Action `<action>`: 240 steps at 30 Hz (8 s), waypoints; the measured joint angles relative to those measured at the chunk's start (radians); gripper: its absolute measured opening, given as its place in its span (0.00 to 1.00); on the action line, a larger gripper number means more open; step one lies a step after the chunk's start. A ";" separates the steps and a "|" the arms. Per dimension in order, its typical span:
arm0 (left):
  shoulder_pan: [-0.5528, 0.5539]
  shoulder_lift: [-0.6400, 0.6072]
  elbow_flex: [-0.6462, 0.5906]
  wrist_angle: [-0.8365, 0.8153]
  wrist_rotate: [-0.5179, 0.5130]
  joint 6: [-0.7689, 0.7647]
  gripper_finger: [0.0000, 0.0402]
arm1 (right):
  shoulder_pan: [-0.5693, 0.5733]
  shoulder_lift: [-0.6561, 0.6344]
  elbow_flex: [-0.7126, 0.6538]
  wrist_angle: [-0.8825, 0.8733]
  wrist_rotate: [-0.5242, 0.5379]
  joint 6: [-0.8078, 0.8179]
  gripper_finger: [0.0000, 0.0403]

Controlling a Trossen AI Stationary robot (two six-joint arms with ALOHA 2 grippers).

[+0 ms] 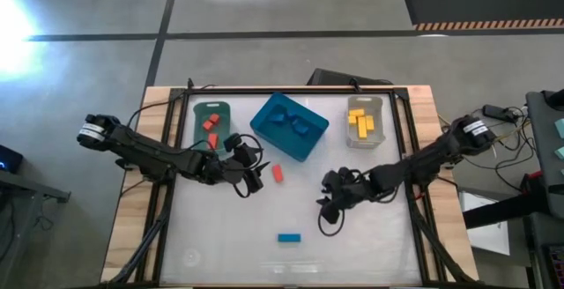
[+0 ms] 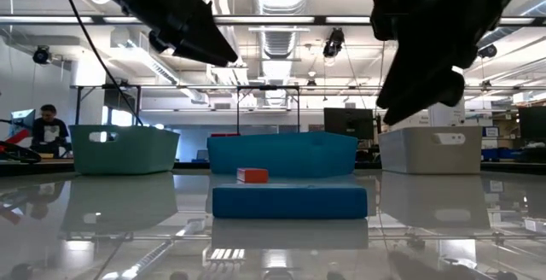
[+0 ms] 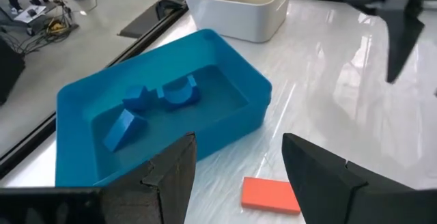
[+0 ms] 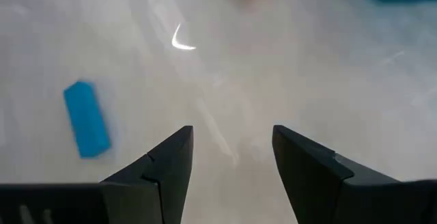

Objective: Sort & place blocks by color
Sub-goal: Put the blue block into the blue bin, then put the orange block into the green bin

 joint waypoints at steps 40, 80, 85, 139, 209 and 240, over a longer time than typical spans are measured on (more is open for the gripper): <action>-0.018 -0.003 0.005 0.009 0.006 0.036 0.50 | 0.158 0.577 0.599 -0.156 -0.042 -0.327 0.45; -0.018 -0.005 0.014 0.009 0.004 0.033 0.50 | 0.064 0.554 0.479 0.000 -0.146 -0.581 0.22; -0.018 -0.010 0.018 0.009 -0.005 0.038 0.50 | 0.052 0.485 0.479 -0.071 -0.141 -0.580 0.22; -0.016 -0.199 -0.002 0.085 -0.326 0.530 0.50 | -0.703 0.335 0.538 -0.249 -0.218 -0.651 0.46; 0.181 0.436 0.385 -0.472 0.606 1.106 0.48 | -0.145 -0.336 -0.146 0.239 0.081 -0.445 0.24; 0.187 0.526 0.360 -0.407 0.630 1.353 0.58 | -0.145 -0.336 -0.167 0.248 0.098 -0.406 0.23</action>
